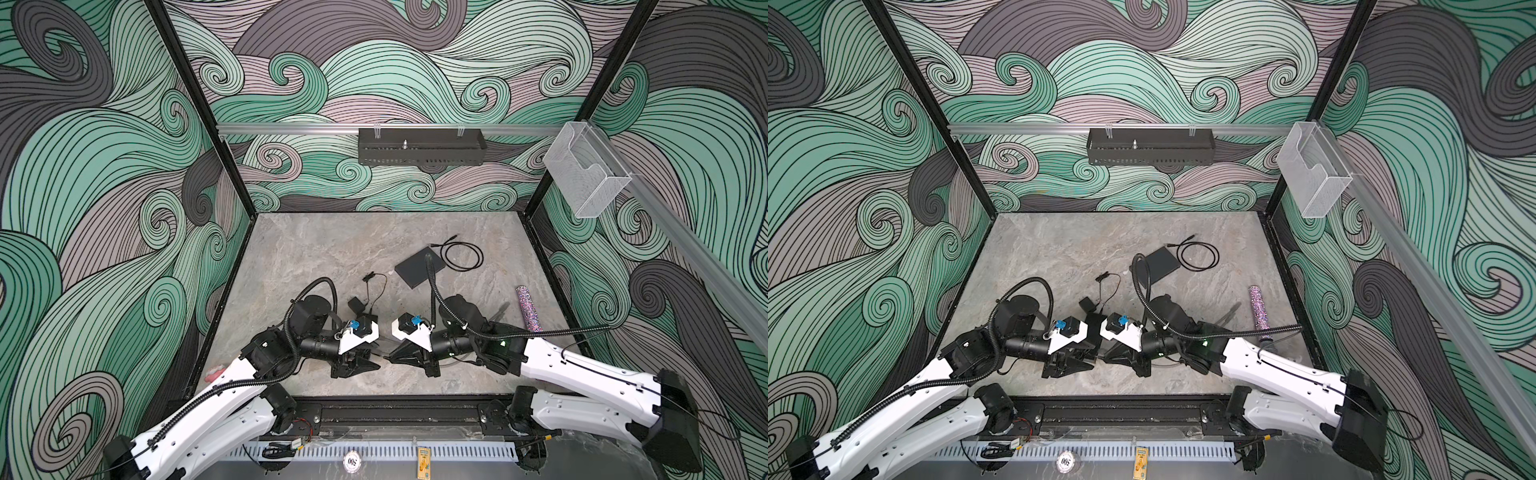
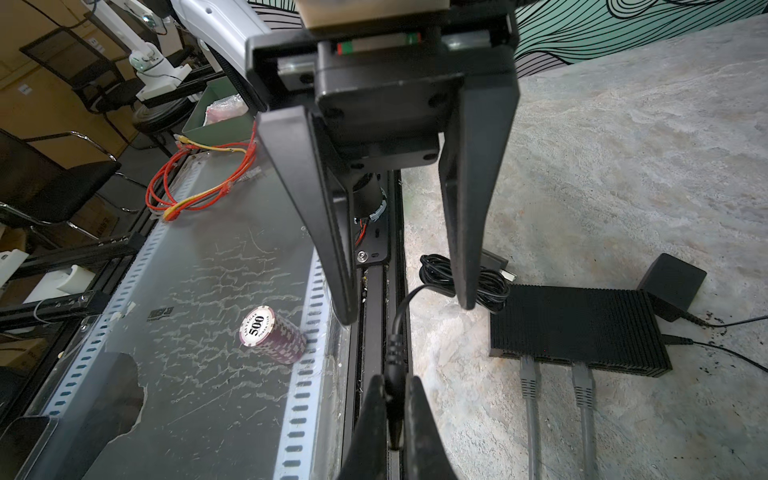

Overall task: Insert the plug into the switch port
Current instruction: 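Hold both grippers facing each other with the cable plug between them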

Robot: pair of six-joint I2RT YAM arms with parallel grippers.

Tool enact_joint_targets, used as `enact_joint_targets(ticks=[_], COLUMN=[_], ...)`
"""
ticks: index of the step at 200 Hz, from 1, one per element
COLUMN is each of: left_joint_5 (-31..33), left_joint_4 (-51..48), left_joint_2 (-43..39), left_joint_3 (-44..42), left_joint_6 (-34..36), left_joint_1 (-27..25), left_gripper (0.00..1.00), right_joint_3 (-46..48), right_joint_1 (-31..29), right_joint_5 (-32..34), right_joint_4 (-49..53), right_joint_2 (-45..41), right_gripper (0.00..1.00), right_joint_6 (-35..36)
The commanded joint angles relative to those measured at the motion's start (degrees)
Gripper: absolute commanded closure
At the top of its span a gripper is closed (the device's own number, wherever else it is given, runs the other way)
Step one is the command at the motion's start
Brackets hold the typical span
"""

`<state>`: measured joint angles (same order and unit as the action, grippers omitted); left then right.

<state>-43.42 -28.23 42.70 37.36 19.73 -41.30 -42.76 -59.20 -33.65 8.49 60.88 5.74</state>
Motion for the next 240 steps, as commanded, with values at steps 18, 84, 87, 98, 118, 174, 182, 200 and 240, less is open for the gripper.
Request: enact_joint_targets(ticks=[18,84,87,98,118,174,182,200,240], left_joint_5=[-3.92,-4.81,-4.81,-4.62,-4.21,-3.93,-3.89,-3.94,-4.45], left_joint_4=[1.14,1.51,1.43,1.36,1.40,1.87,2.07,2.12,1.78], left_joint_2=[0.29,2.35,2.41,2.62,2.61,2.96,2.96,2.90,3.46], left_joint_3=[2.04,2.75,2.76,2.73,2.71,2.71,2.75,2.76,2.98], left_joint_6=[-0.02,-1.09,-1.03,-0.83,-0.83,-1.40,-1.53,-1.53,-1.53], left_joint_1=[-0.25,-0.27,-0.27,-0.27,-0.27,-0.27,-0.27,-0.27,-0.27], left_gripper=[0.58,0.81,0.80,0.80,0.80,0.79,0.77,0.77,0.90], right_joint_3=[-1.04,-1.60,-1.62,-1.69,-1.80,-1.95,-2.04,-2.12,-2.28], right_joint_1=[-0.07,-0.18,-0.18,-0.20,-0.18,-0.21,-0.18,-0.21,-0.21], right_joint_5=[-1.73,-1.77,-1.77,-1.77,-1.92,-2.04,-2.08,-2.08,-1.95], right_joint_4=[-2.05,-2.43,-2.49,-2.63,-3.07,-3.67,-3.78,-3.78,-4.00], right_joint_2=[1.52,1.87,1.87,1.87,1.87,2.20,2.22,2.44,2.55], right_gripper=[1.00,1.00,1.00,1.00,1.00,1.00,1.00,1.00,1.00], right_joint_6=[0.58,0.31,0.28,0.17,-0.04,-0.42,-0.38,-0.46,-0.64])
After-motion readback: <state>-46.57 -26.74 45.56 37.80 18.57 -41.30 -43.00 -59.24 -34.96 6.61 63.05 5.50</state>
